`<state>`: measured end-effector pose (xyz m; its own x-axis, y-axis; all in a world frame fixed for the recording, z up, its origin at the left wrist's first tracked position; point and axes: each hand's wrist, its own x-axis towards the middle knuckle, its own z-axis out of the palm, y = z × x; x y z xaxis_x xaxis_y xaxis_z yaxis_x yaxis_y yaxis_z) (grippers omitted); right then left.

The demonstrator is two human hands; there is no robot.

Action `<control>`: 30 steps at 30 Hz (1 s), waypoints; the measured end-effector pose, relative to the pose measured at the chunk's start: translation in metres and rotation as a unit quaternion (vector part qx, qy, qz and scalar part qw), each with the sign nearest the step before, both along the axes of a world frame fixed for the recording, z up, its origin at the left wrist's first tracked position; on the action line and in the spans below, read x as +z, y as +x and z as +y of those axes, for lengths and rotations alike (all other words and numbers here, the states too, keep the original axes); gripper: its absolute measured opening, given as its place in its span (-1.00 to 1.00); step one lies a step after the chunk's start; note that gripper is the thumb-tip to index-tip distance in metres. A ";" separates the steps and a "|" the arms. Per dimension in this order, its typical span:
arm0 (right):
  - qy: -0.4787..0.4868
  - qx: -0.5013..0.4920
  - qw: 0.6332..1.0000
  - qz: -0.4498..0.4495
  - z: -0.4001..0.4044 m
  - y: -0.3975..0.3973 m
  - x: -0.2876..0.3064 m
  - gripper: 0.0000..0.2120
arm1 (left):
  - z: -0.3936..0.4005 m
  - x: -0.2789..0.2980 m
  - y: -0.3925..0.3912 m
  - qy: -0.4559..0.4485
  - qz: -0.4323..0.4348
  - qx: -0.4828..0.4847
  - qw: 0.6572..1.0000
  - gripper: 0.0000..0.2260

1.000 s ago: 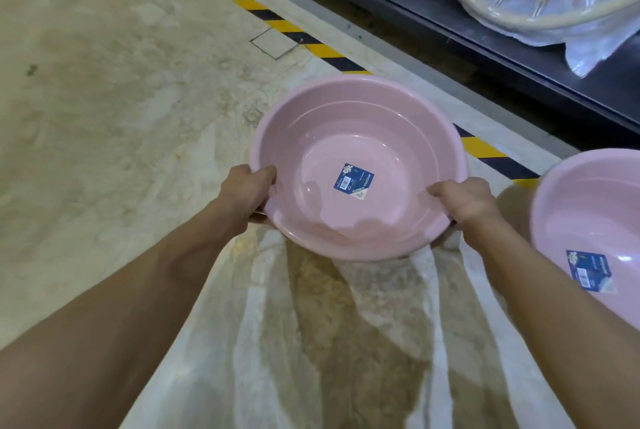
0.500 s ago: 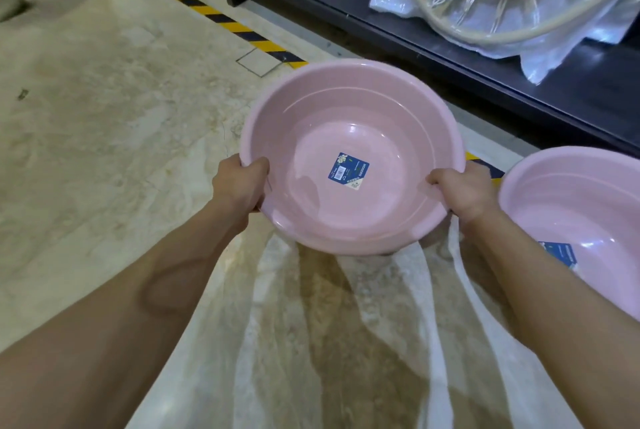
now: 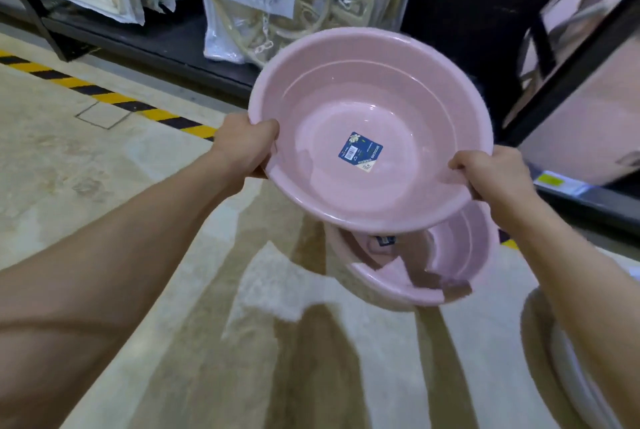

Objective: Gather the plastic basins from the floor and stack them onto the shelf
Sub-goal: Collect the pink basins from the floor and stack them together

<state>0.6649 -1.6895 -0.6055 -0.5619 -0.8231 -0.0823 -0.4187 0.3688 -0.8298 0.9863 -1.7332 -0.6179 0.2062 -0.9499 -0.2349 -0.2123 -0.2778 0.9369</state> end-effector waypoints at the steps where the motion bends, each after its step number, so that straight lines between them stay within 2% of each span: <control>1: 0.005 -0.018 1.000 0.006 0.010 -0.017 0.002 -0.72 | 0.001 0.001 -0.019 0.003 0.000 -0.018 1.000 -0.83; 5: 0.048 -0.070 0.996 0.021 0.041 -0.070 -0.001 -0.77 | 0.012 -0.003 -0.072 0.009 -0.035 -0.073 0.997 -0.89; 7: 0.071 -0.083 0.993 0.040 0.052 -0.087 -0.011 -0.85 | 0.016 -0.008 -0.089 0.004 -0.067 -0.101 0.993 -0.87; 8: 0.077 -0.086 0.992 0.046 0.055 -0.094 -0.017 -0.87 | 0.017 -0.011 -0.096 0.005 -0.082 -0.112 0.990 -0.84; 11: 0.092 -0.080 0.990 0.066 0.061 -0.106 -0.038 -0.83 | 0.020 -0.022 -0.108 0.021 -0.133 -0.124 0.983 -0.56; 13: 0.109 -0.078 0.988 0.074 0.063 -0.109 -0.050 -0.81 | 0.021 -0.031 -0.112 0.036 -0.163 -0.133 0.977 -0.48; 17: 0.160 -0.072 0.981 0.080 0.065 -0.112 -0.074 -0.79 | 0.023 -0.054 -0.116 0.066 -0.193 -0.160 0.966 -0.65; 20: 0.194 -0.060 0.976 0.076 0.066 -0.111 -0.089 -0.74 | 0.019 -0.074 -0.118 0.055 -0.212 -0.160 0.962 -0.79; 22: 0.211 -0.052 0.974 0.067 0.065 -0.109 -0.099 -0.69 | 0.017 -0.083 -0.118 0.048 -0.211 -0.147 0.965 -0.80; 25: 0.227 -0.040 0.972 0.045 0.065 -0.103 -0.112 -0.70 | 0.014 -0.096 -0.113 0.090 -0.212 -0.142 0.963 -0.54; 27: 0.237 -0.034 0.971 0.018 0.066 -0.098 -0.120 -0.70 | 0.014 -0.108 -0.106 0.125 -0.199 -0.140 0.962 -0.63; 30: 0.234 -0.041 0.971 -0.031 0.066 -0.092 -0.128 -0.79 | 0.015 -0.116 -0.102 0.182 -0.098 -0.141 0.968 -0.77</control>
